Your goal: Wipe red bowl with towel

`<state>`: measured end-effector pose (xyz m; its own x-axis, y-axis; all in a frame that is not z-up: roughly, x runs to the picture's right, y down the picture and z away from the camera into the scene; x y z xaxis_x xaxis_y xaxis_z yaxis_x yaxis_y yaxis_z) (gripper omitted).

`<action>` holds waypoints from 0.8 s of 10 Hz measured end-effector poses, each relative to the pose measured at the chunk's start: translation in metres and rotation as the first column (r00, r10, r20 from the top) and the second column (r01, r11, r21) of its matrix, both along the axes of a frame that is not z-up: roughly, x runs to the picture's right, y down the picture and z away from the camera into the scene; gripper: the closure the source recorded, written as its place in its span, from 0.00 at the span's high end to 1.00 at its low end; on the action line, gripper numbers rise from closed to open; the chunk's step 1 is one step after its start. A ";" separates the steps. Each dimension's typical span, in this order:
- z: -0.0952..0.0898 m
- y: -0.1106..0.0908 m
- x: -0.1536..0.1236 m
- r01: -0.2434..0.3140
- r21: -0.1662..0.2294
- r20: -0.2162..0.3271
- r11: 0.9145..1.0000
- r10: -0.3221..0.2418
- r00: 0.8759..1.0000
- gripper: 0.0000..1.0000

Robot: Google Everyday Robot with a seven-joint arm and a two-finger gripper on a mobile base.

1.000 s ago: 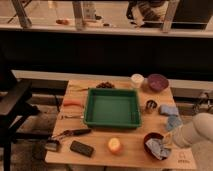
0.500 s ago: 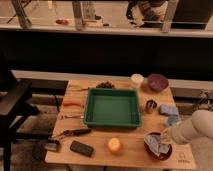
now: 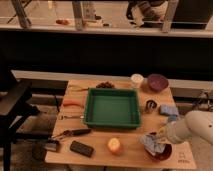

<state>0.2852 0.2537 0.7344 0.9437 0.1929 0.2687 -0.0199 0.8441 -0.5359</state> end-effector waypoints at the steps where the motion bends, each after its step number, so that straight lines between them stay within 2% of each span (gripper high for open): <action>1: 0.008 0.003 -0.001 0.004 -0.001 -0.006 1.000 -0.004 1.000 0.00; 4: 0.017 0.006 -0.004 0.013 -0.011 -0.015 1.000 -0.013 1.000 0.00; 8: 0.007 0.014 -0.001 0.030 -0.045 -0.031 0.999 -0.031 0.999 0.00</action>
